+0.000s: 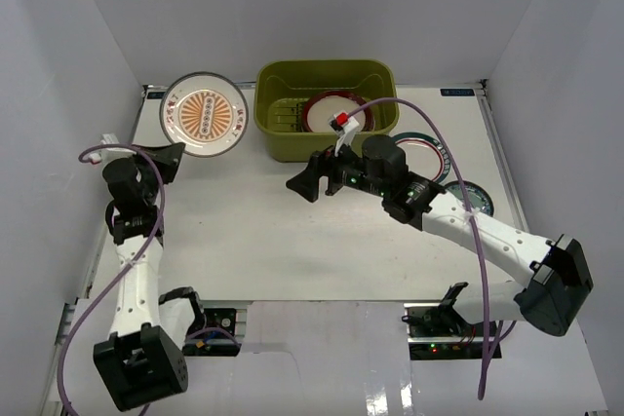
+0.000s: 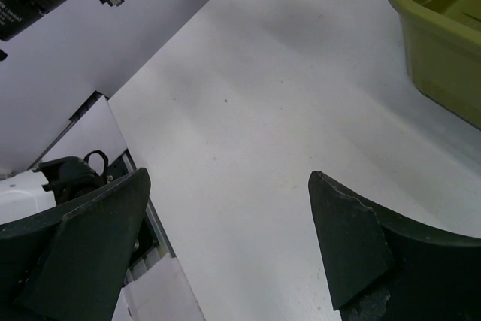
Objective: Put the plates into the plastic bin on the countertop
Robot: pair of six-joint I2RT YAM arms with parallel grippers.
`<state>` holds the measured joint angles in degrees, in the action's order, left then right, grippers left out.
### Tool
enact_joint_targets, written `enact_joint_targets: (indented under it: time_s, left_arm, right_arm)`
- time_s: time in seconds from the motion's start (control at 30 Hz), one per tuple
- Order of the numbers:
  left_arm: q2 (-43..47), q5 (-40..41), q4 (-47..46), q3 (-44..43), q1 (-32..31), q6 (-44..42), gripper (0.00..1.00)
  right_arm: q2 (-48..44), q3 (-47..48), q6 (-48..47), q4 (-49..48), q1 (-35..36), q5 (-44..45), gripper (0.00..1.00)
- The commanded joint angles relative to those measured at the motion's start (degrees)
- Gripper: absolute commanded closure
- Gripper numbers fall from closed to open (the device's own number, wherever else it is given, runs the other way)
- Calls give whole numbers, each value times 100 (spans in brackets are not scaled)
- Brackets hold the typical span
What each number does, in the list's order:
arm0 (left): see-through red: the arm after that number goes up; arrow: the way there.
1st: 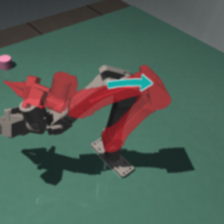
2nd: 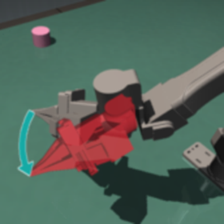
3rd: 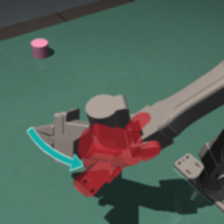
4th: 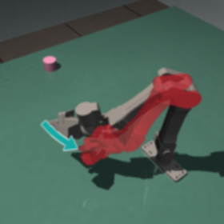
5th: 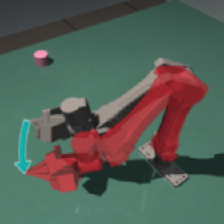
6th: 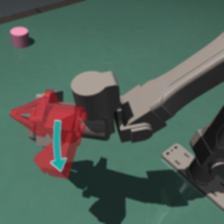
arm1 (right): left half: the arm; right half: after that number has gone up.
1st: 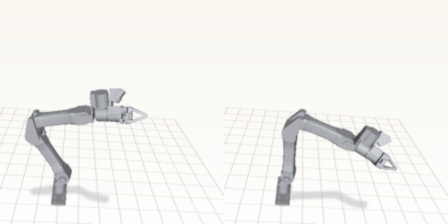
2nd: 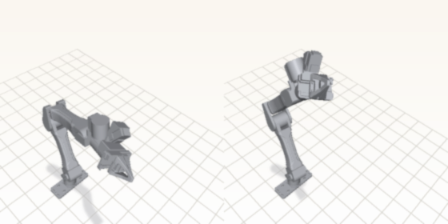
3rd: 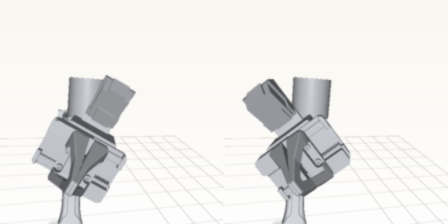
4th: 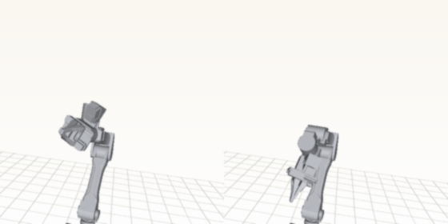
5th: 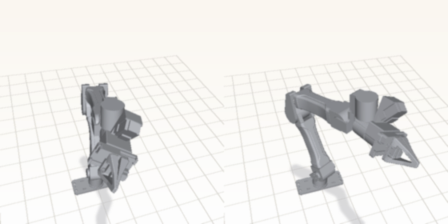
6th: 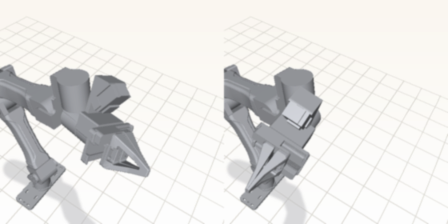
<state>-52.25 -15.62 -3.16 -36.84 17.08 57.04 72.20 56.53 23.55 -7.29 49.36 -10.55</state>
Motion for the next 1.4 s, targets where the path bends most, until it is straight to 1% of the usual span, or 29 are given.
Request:
enact_joint_targets:
  time_s: [0.0,0.03,0.07,0.13,0.3,0.37,0.4,0.5,0.53,0.57,0.6,0.63,0.67,0.7,0.73,0.8,0.83,0.87,0.9,0.93,0.97,1.0,1.03,1.1,1.17,1.23,1.27,1.3,1.37]
  left_arm:
    - [223,-723,272,71,-257,-148,100]
    - [285,-776,263,98,-328,-184,100]
    - [355,-933,272,55,-511,-254,100]
    - [400,-969,446,-68,-871,-578,100]
    - [330,-1425,527,-367,-1426,-904,100]
    - [294,-1523,474,-429,-1620,-966,100]
    - [242,-1610,404,-473,-1829,-984,100]
    - [137,-1620,360,-561,-2156,-1124,100]
    - [110,-1611,360,-579,-2304,-1185,100]
    - [84,-1594,360,-605,-2375,-1290,100]
    - [57,-1507,368,-631,-2446,-1344,100]
    - [5,-1454,360,-649,-2586,-1396,100]
    - [-31,-1401,360,-675,-2631,-1527,100]
    - [-83,-1365,447,-710,-2683,-1598,100]
    - [-188,-1365,526,-841,-2745,-1686,87]
    - [-207,-1426,710,-921,-2833,-1985,55]
    - [-189,-1522,790,-991,-2981,-2134,41]
    - [-128,-1558,1095,-1253,-3078,-2353,24]
    - [-84,-1498,1272,-1395,-3210,-2799,18]
    - [-14,-1340,1422,-1500,-3516,-2995,13]
    - [161,-886,1536,-1536,-3675,-3162,6]
    - [275,-769,1511,-1467,-3816,-3390,2]
    - [390,-707,1450,-1362,-3957,-3436,2]
    - [636,-566,1336,-1037,-3984,-3497,2]
    - [672,-452,1484,-1018,-3984,-3559,2]
    - [707,-442,1476,-1018,-4002,-3542,2]
    - [707,-442,1476,-1018,-4002,-3533,2]
    - [699,-486,1467,-1001,-4054,-3524,2]
    - [681,-486,1467,-992,-4107,-3541,2]
  right_arm:
    - [258,577,-61,-10,-23,-220,9]
    - [459,839,-96,52,-32,-220,10]
    - [566,955,-131,122,-32,-194,10]
    - [794,1262,-166,149,-102,-97,10]
    - [1102,1571,-175,377,-603,-9,10]
    - [1155,1571,-167,439,-804,26,8]
    - [1199,1571,-167,526,-866,35,6]
    - [1200,1501,-193,606,-946,263,2]
    - [1199,1484,-193,597,-964,272,6]
    - [1208,1466,-184,614,-990,290,8]
    - [1208,1431,-175,615,-1008,377,24]
    - [1200,1405,-149,580,-1016,378,47]
    - [1191,1387,-114,571,-1051,378,66]
    - [1199,1395,-70,571,-1060,447,89]
    - [1199,1430,-44,553,-1078,483,92]
    - [1243,1518,35,518,-1288,378,92]
    - [1270,1640,62,501,-1385,343,92]
    - [1305,1729,71,466,-1586,343,92]
    - [1418,1843,97,465,-1718,317,92]
    - [1498,2122,132,457,-1850,264,92]
    - [1620,2308,176,439,-2147,55,92]
    - [1900,2501,220,448,-2298,-26,92]
    - [2050,2912,342,448,-2430,-113,92]
    - [2576,3327,448,456,-2773,-263,92]
    - [2938,3862,641,483,-3019,-290,92]
    - [3648,4337,773,535,-3169,-308,92]
    - [3652,4523,765,640,-3196,-256,92]
    - [3991,4681,739,937,-3222,-211,92]
    - [4248,4849,686,1019,-3275,-132,92]
